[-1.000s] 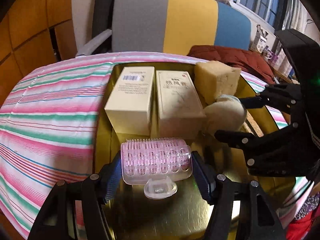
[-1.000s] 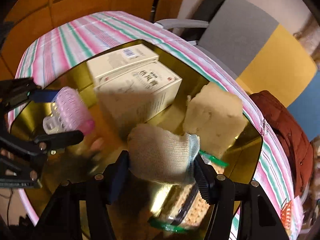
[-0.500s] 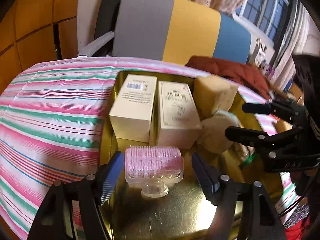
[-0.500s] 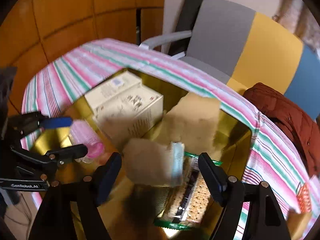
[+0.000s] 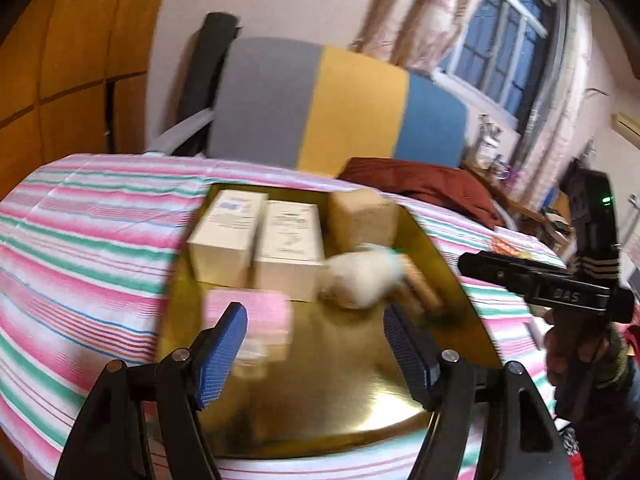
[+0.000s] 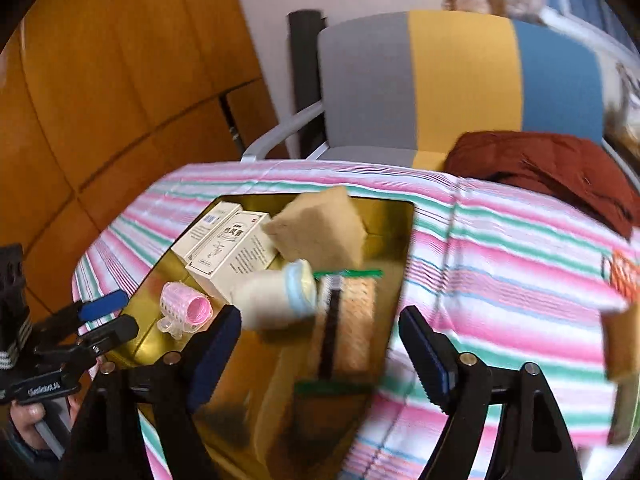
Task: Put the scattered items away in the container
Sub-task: 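Lower the roller and sock into the tray and open both tools, then withdraw both tools from the tray back toward the remaining items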
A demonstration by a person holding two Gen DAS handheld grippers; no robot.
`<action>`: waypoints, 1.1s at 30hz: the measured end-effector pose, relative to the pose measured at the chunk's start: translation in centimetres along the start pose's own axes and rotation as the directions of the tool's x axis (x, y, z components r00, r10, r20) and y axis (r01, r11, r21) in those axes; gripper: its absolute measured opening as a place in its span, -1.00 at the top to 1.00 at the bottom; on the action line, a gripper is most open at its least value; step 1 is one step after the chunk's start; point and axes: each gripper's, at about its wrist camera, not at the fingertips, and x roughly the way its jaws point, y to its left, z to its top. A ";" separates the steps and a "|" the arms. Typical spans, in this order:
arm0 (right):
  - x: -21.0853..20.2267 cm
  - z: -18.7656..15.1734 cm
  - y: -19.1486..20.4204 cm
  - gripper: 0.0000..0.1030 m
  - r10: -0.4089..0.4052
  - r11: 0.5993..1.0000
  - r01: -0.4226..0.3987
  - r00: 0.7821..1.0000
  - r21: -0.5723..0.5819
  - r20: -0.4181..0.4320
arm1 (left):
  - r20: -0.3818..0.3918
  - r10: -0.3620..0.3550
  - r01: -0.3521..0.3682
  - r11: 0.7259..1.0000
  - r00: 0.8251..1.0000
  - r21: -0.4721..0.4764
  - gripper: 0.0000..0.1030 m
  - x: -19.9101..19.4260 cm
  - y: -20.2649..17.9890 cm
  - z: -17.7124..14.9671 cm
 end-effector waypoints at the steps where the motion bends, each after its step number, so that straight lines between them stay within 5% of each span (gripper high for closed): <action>1: -0.6 -0.6 -0.5 -0.64 -0.001 1.000 0.001 1.000 0.017 0.010 | 0.004 -0.022 0.022 1.000 1.000 0.014 -0.40 -0.2 -0.9 -0.1; 10: -8.0 -7.4 -7.6 -0.68 -0.072 0.977 0.051 0.993 0.206 0.097 | -0.049 -0.195 0.200 0.954 0.980 0.224 -0.40 -0.6 -10.8 -1.7; 17: -15.0 -13.2 -14.2 -0.72 -0.227 0.924 0.177 0.967 0.339 0.113 | -0.135 -0.162 0.204 0.885 0.978 0.419 -0.39 2.1 -19.5 -4.2; 24: -18.3 -16.6 -16.4 -0.76 -0.356 0.900 0.317 0.931 0.300 0.084 | -0.274 -0.225 0.341 0.782 0.935 0.522 -0.26 5.9 -26.7 -5.6; 31: -21.0 -18.5 -17.1 -0.79 -0.310 0.926 0.269 0.942 0.264 0.129 | -0.374 -0.270 0.456 0.633 0.887 0.625 -0.26 9.0 -32.6 -5.7; 33: -21.3 -18.8 -17.5 -0.79 -0.303 0.928 0.257 0.942 0.270 0.143 | -0.401 -0.258 0.470 0.610 0.879 0.638 -0.26 10.3 -33.7 -5.8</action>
